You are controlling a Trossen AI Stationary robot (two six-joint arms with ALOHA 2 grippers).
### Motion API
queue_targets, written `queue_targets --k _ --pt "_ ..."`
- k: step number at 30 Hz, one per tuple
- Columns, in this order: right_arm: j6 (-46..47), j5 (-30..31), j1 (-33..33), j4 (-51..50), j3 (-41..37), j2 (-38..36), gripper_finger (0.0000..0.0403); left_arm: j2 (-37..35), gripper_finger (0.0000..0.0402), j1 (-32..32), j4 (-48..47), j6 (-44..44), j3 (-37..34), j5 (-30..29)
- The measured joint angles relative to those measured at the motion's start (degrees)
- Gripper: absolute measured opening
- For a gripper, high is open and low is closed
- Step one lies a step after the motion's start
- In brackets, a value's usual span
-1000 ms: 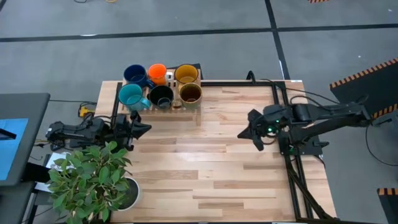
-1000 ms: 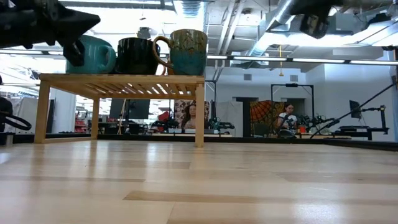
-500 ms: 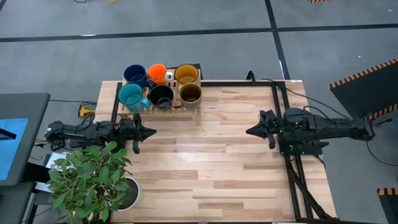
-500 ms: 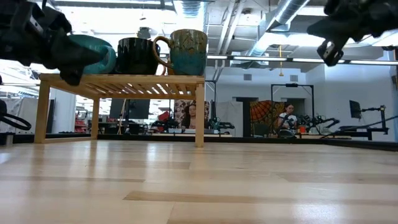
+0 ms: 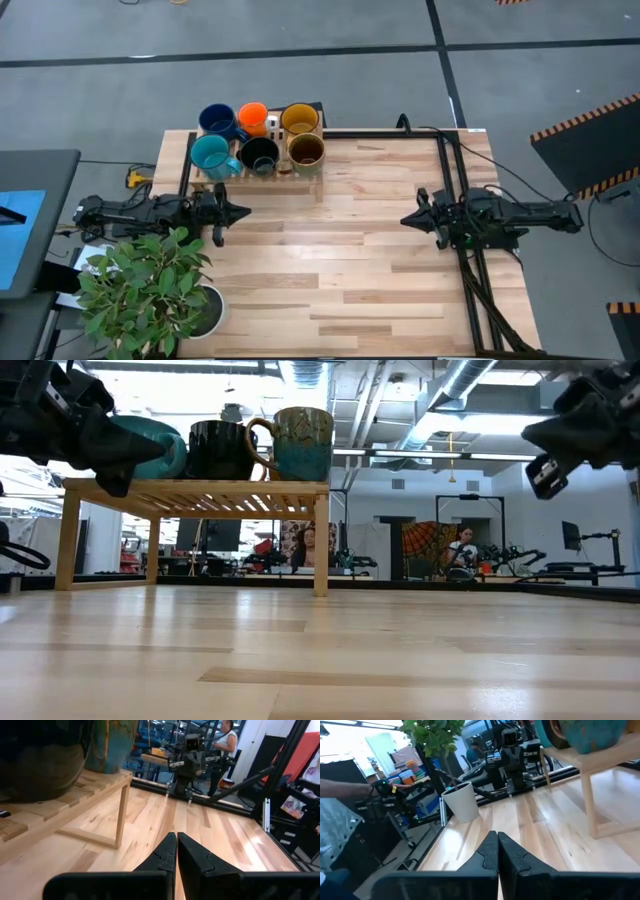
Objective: Place coffee mugs
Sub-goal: Return to Home Position
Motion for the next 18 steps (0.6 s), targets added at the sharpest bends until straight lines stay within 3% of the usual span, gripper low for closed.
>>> queue_targets --k 7,12,18 --pt "-4.1 0.3 0.0 -0.2 -1.4 -3.2 0.0021 0.0 0.0000 0.0 -0.1 0.0 0.0 0.1" --pt "2.2 0.5 0.0 -0.6 -1.4 -3.3 0.0041 0.0 0.0000 0.0 -0.1 0.0 0.0 0.1" --pt "3.6 0.5 0.0 -0.9 -1.4 -3.2 0.0052 0.0 0.0000 0.0 0.5 0.0 -0.3 1.7"
